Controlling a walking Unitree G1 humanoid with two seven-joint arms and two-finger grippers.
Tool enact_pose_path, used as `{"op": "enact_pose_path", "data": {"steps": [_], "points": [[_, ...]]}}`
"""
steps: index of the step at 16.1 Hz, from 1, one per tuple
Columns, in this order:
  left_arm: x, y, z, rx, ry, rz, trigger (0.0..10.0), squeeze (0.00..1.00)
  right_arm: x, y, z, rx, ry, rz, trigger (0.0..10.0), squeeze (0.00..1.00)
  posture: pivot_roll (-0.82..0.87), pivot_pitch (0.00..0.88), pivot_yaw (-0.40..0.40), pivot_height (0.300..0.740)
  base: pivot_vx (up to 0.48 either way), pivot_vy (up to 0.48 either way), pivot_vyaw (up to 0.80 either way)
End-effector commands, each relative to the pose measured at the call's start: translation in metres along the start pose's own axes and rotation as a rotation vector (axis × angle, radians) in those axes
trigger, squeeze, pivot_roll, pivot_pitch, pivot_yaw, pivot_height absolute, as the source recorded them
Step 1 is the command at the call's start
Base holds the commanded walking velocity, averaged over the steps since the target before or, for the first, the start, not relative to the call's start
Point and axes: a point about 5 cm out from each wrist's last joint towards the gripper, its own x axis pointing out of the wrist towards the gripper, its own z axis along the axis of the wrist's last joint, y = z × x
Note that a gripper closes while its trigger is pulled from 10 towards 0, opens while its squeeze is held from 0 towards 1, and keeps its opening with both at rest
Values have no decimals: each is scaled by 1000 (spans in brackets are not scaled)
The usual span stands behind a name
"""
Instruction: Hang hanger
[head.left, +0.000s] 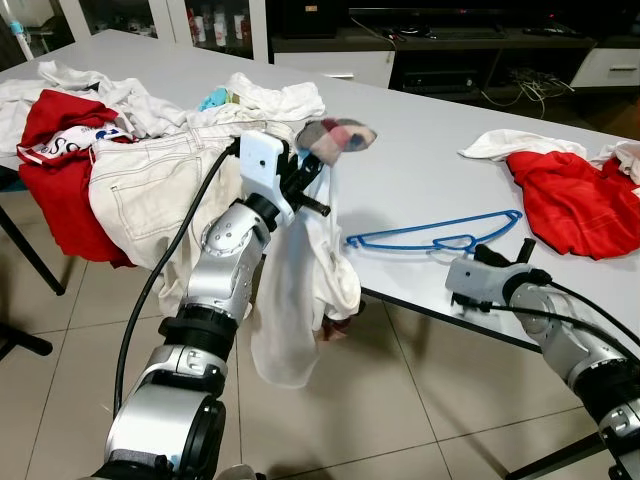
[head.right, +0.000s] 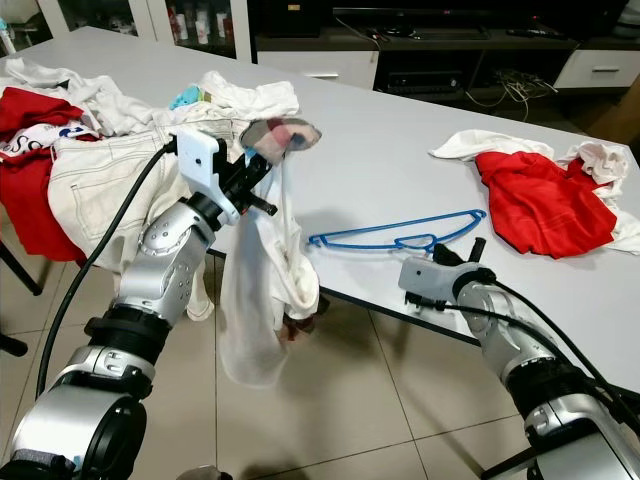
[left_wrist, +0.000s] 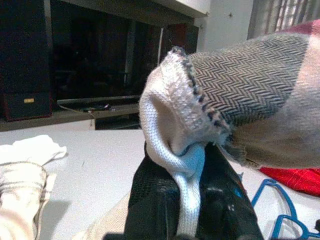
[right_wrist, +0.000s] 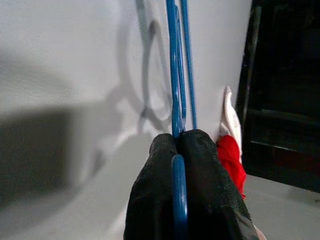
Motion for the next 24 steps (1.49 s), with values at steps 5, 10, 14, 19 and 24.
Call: {"op": "enact_pose_path", "data": {"steps": [5,10,14,19,24], "points": [[5,-2,8,11,-26,-1,0,0,-5,-2,-3,45,8,16,10000,1000,-57,0,-17,740,0,0,0],[3,-1,7,14,-23,4,0,0,-15,-7,11,411,-87,122,10000,0,-56,0,-17,740,0,0,0],[4,-1,8,16,-24,5,0,0,-26,-16,16,456,-161,180,10000,0,-57,0,-17,740,0,0,0],[3,-1,7,16,-23,8,0,0,-37,-22,21,531,-233,201,10000,1000,-58,0,-18,740,0,0,0],[3,-1,7,16,-21,11,0,0,-41,-41,40,800,-383,181,10000,0,-57,0,-19,740,0,0,0]]}}
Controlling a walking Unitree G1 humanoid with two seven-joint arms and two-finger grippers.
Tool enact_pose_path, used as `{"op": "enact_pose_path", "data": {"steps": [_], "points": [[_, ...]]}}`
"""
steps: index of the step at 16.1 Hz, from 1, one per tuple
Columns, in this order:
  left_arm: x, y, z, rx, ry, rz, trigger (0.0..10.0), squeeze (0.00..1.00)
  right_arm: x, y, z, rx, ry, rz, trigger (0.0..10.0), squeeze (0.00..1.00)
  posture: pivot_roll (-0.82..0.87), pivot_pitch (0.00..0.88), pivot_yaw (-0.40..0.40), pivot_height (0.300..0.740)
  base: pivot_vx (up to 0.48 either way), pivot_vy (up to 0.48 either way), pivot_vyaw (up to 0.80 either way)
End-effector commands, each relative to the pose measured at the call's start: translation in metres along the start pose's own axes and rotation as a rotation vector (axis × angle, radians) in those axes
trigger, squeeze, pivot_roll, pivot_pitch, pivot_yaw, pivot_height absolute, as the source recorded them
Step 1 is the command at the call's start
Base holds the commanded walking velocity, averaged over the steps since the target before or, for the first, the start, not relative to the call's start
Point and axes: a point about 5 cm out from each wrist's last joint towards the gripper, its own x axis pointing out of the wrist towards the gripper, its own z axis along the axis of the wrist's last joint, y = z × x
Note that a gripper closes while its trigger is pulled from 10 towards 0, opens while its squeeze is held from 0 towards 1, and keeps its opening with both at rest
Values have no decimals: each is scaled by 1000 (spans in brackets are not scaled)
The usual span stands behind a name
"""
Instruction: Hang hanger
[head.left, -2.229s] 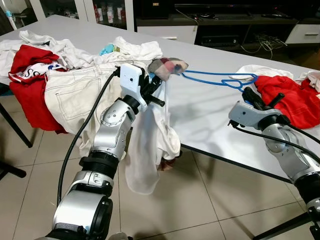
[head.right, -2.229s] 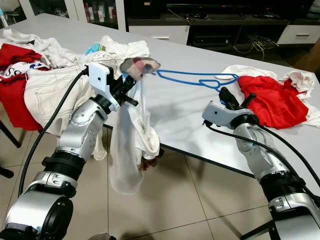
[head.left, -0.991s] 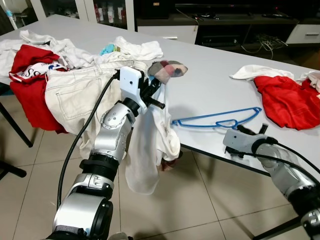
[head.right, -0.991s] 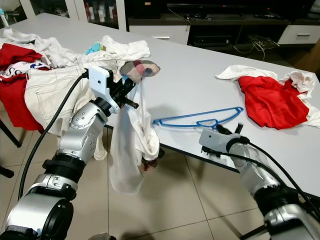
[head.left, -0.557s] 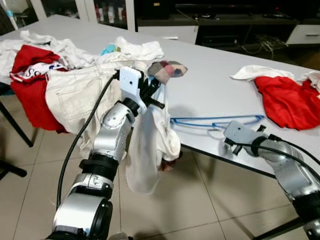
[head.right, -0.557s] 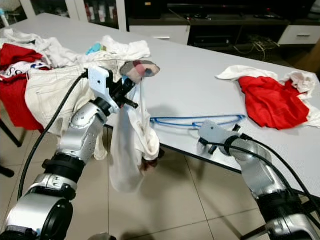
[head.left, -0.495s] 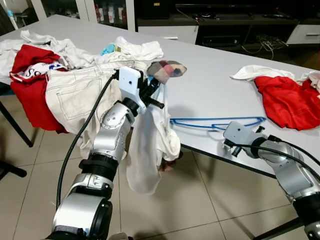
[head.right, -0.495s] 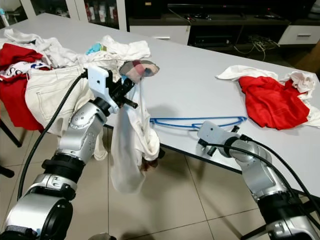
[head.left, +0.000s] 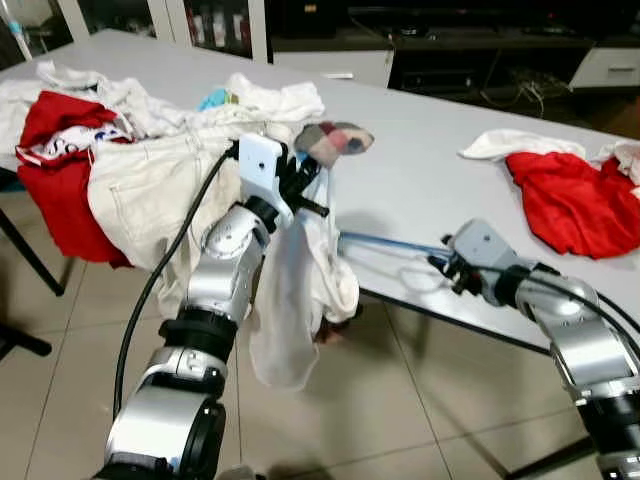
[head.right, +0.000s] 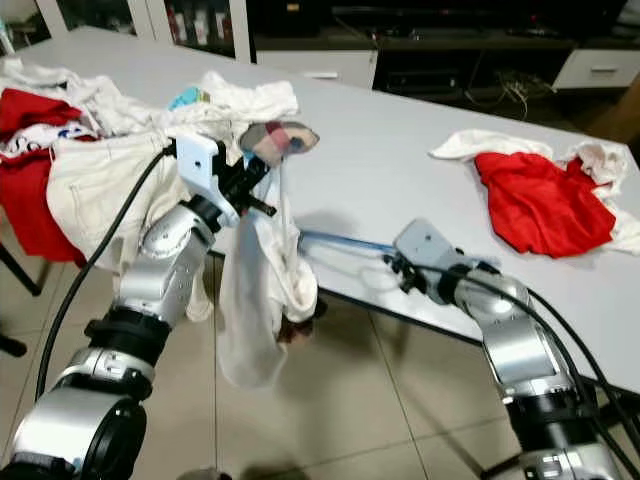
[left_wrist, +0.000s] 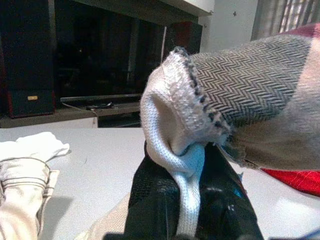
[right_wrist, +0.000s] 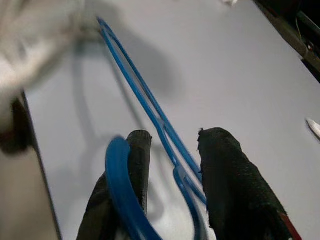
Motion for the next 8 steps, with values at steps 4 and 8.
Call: {"op": "enact_pose_path", "data": {"steps": [4,8], "points": [[3,-1,6,19,-19,-3,0,0,-3,-13,7,87,-48,-74,10000,0,-54,0,-21,740,0,0,0],[2,-1,6,19,-18,-1,0,0,-2,-12,6,150,-58,-85,10000,0,-53,0,-21,740,0,0,0]]}}
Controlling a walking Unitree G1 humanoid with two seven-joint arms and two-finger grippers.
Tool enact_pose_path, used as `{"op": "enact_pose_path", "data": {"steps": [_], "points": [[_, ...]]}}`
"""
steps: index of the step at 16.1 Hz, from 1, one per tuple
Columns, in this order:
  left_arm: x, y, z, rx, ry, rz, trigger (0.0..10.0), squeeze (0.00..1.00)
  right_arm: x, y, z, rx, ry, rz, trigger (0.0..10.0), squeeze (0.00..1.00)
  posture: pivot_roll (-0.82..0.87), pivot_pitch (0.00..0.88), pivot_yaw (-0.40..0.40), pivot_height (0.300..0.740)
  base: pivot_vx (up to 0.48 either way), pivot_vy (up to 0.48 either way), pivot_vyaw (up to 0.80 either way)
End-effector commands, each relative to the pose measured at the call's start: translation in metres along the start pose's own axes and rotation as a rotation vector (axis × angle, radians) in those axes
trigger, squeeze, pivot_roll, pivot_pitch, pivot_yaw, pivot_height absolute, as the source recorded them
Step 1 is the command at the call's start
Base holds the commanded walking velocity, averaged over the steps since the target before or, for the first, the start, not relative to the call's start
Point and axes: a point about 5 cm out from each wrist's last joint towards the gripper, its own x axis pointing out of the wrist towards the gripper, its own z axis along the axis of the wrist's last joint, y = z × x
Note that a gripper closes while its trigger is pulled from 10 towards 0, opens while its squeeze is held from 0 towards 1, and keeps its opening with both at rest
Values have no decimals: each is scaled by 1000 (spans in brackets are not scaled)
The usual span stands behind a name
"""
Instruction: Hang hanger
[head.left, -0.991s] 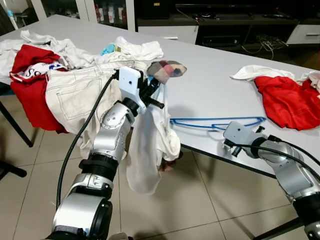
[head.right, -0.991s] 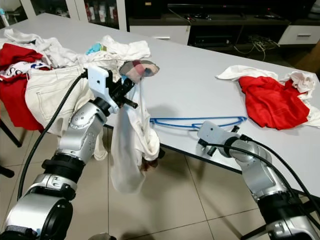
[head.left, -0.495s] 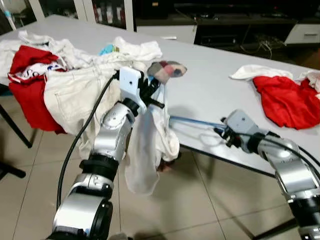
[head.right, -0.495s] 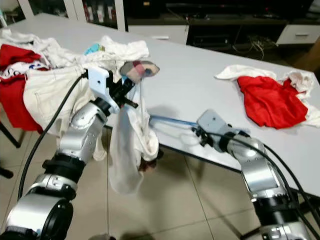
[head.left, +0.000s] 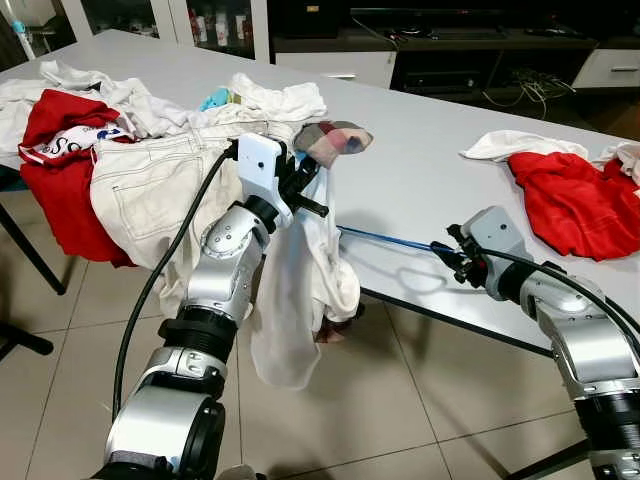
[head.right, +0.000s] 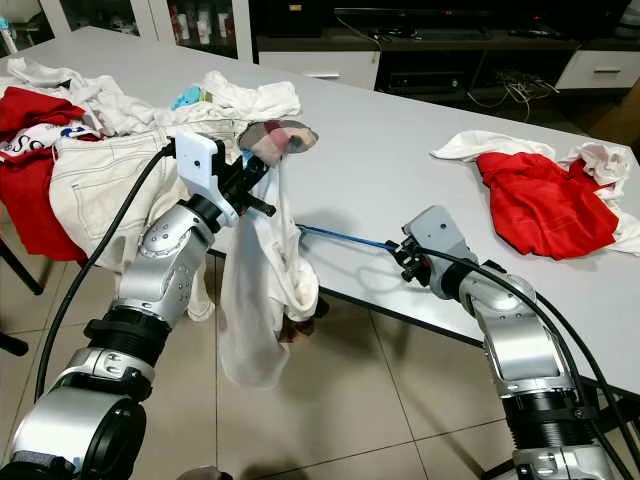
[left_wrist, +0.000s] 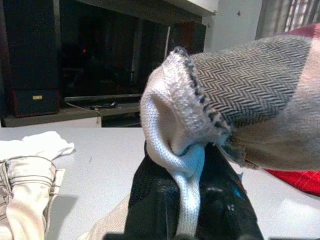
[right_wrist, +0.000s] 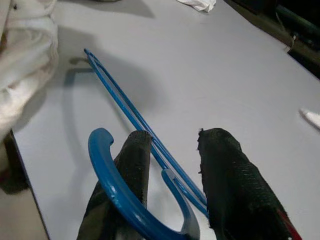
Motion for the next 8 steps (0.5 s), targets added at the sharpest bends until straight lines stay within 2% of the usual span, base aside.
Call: {"op": "enact_pose_path", "data": {"steps": [1,2,6,8], "points": [[3,-2,6,17,-18,-12,0,0,0,-4,8,44,-36,-12,10000,0,-53,0,-21,740,0,0,0],[3,-2,6,17,-17,-11,0,0,1,-3,11,107,-69,-15,10000,0,-52,0,-22,740,0,0,0],[3,-2,5,17,-16,-11,0,0,5,-1,9,92,-65,-59,10000,0,-54,0,-22,740,0,0,0],[3,-2,6,17,-18,-12,0,0,8,1,8,118,-58,-84,10000,0,-54,0,-22,740,0,0,0]]}}
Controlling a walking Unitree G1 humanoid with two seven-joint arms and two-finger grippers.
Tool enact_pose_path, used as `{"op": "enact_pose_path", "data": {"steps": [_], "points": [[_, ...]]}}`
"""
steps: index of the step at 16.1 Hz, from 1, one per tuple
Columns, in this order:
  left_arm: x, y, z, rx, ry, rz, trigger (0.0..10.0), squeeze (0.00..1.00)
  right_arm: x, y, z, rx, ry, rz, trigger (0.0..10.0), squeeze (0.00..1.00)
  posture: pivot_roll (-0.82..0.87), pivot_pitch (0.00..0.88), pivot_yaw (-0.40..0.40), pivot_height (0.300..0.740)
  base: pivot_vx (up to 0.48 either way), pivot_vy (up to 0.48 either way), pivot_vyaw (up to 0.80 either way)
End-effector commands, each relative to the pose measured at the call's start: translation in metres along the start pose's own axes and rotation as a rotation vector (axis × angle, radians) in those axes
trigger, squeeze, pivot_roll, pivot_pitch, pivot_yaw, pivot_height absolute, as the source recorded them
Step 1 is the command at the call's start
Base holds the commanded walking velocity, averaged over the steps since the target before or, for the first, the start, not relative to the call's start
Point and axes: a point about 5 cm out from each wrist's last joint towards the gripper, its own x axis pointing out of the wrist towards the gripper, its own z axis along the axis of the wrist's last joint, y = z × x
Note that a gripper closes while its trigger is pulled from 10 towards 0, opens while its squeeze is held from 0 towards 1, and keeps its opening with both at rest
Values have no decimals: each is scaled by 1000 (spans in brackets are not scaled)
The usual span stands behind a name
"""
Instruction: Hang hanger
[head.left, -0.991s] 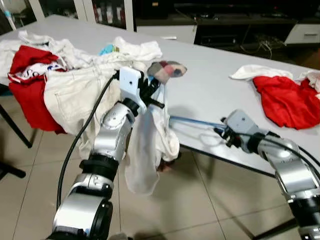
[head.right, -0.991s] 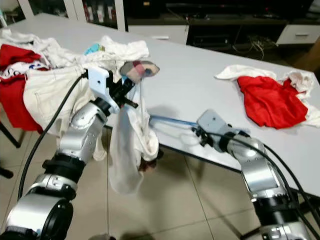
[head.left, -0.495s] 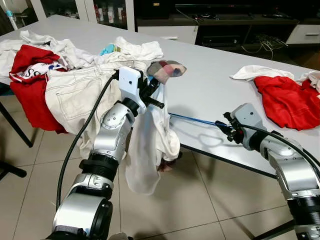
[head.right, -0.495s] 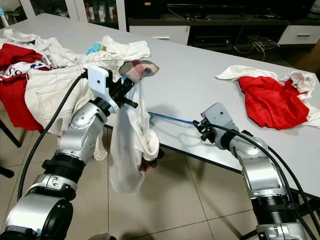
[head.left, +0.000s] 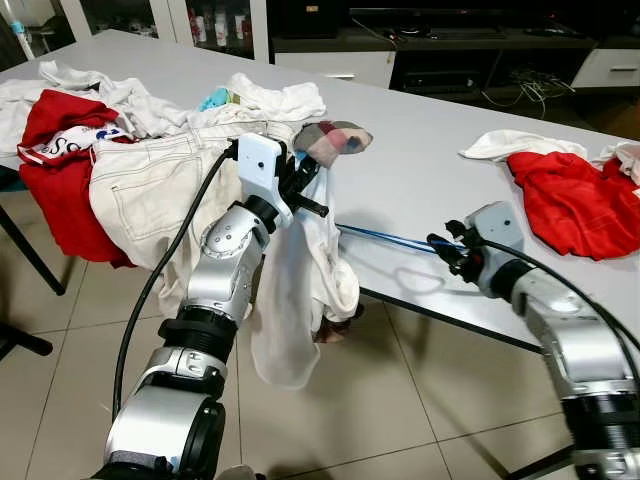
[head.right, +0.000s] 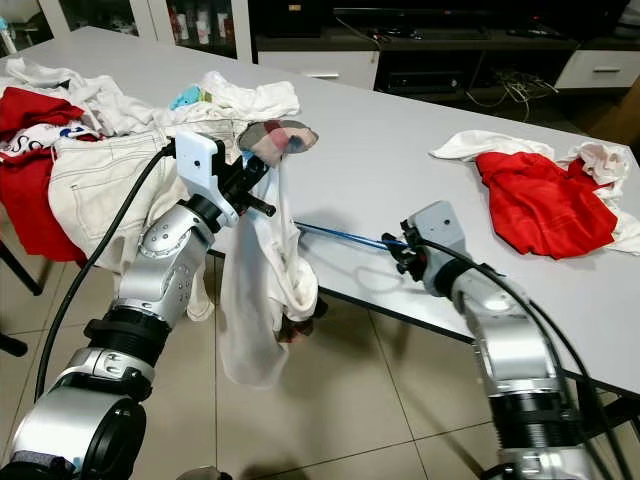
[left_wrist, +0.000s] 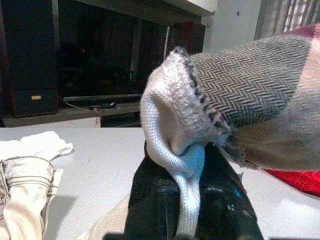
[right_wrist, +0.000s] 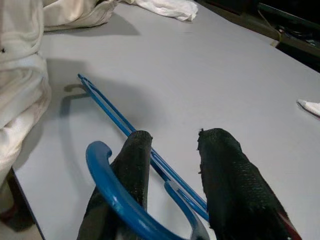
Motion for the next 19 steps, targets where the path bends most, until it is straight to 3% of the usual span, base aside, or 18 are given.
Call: {"op": "enact_pose_path", "data": {"steps": [1,2,5,7,10,11,12,13,19], "points": [[3,-2,6,17,-18,-12,0,0,3,-6,7,15,-13,-32,10000,0,-52,0,-23,740,0,0,0],[3,-2,6,17,-18,-12,0,0,4,-8,14,56,-37,-46,10000,0,-52,0,-23,740,0,0,0],[3,-3,6,17,-17,-13,0,0,4,-10,25,38,-73,-49,10000,0,-52,0,-23,740,0,0,0],[3,-3,6,16,-17,-12,0,0,4,-20,39,66,-131,-111,10000,0,-52,0,-23,740,0,0,0],[4,-4,5,15,-16,-15,0,0,11,-32,41,106,-107,-161,9804,0,-52,0,-23,740,0,0,0],[4,-4,5,15,-17,-16,0,0,14,-36,38,128,-83,-175,7373,0,-56,0,-21,740,0,0,0],[4,-4,6,15,-18,-16,0,0,15,-38,37,120,-72,-187,7373,0,-56,0,-21,740,0,0,0],[4,-4,6,15,-19,-16,0,0,19,-42,33,111,-38,-216,10000,0,-51,0,-23,740,0,0,0],[2,-3,5,21,-16,-10,0,0,40,-51,17,139,45,-339,10000,0,-41,0,-24,740,0,0,0]]}}
